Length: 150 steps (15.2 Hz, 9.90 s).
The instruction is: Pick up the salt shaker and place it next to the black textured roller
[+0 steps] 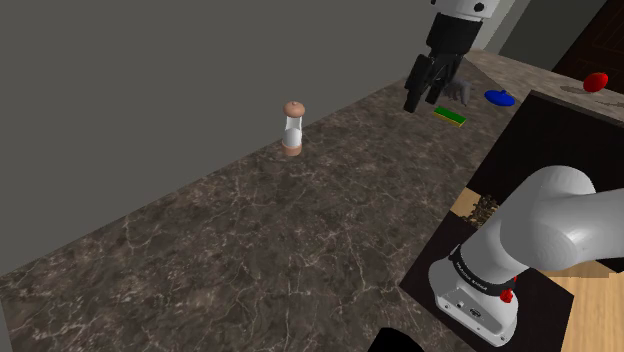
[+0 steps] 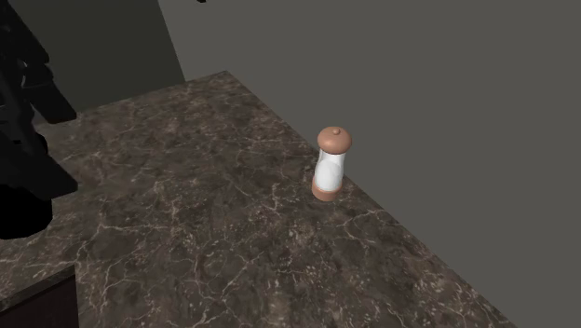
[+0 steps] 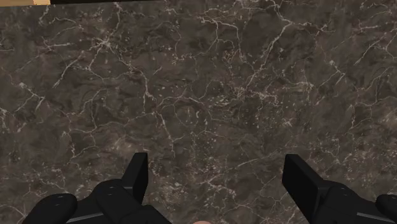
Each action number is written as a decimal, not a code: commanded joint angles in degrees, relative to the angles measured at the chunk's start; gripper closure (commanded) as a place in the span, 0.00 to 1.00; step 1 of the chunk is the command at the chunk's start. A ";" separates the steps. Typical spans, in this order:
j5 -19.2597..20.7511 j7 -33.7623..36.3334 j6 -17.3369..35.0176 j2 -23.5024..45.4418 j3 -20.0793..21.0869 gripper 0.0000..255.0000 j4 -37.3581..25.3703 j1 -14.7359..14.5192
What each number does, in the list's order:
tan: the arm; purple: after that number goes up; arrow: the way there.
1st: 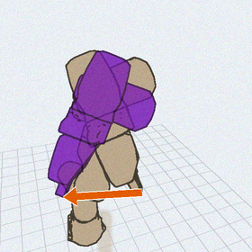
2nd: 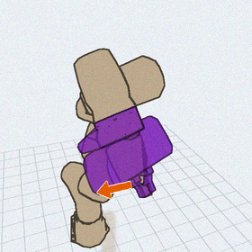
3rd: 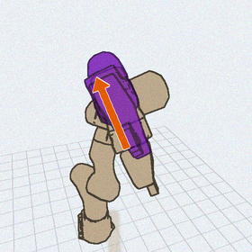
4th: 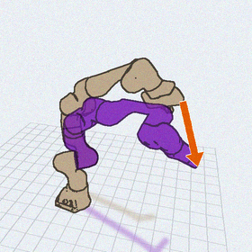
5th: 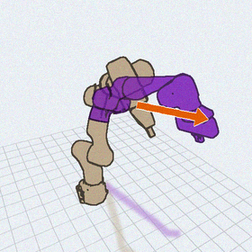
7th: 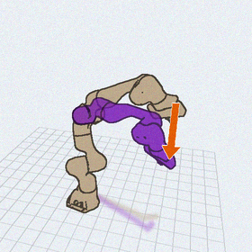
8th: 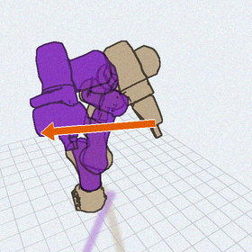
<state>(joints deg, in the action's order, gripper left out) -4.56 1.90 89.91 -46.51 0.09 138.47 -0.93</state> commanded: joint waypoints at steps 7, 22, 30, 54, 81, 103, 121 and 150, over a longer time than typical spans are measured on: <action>0.07 0.06 10.18 12.07 1.15 0.00 -3.10 -0.23; 2.65 1.74 25.53 44.18 3.32 0.00 -22.83 -0.46; 5.19 3.13 26.91 61.87 3.57 0.00 -40.62 -1.22; 5.66 3.37 31.66 66.28 3.47 1.00 -40.45 -1.43; 5.40 3.23 14.36 63.26 3.59 1.00 -54.74 -1.48; 5.80 3.35 -5.97 69.31 3.65 1.00 -81.11 -2.04; 3.61 11.72 1.23 36.63 7.40 1.00 -41.36 -6.21; -12.73 37.98 -10.09 -2.89 25.00 1.00 -16.11 -18.71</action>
<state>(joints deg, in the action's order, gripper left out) -16.27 38.34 80.55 -48.57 23.98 122.54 -19.14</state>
